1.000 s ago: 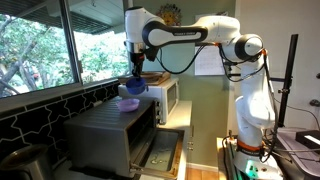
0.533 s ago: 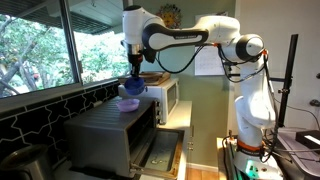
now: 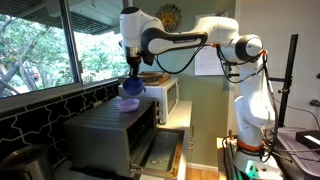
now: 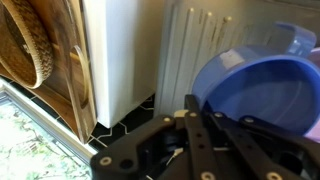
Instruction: Pour the contents of the blue cup into the purple bowl and then put the purple bowl in the microwave on the left
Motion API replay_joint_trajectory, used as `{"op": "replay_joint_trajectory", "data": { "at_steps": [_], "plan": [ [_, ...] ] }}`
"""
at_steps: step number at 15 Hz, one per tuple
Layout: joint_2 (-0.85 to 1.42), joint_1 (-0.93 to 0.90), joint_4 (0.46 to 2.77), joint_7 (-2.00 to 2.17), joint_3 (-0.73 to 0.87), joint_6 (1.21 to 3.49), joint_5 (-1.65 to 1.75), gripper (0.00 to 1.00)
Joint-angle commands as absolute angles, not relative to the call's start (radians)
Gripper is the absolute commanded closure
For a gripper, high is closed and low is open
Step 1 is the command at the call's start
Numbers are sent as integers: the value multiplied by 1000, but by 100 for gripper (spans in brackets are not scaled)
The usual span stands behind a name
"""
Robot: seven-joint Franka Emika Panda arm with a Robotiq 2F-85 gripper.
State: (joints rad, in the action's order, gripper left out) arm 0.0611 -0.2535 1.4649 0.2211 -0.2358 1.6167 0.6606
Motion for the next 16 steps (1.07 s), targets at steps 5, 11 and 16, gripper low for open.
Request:
{"op": "replay_joint_trajectory", "data": {
  "at_steps": [5,11,16],
  "plan": [
    [83,-284,1446,290,-245,1609,751,99],
    [83,-296,1459,295,-253,1625,803,99],
    [81,-305,1475,293,-260,1636,838,99]
  ]
}}
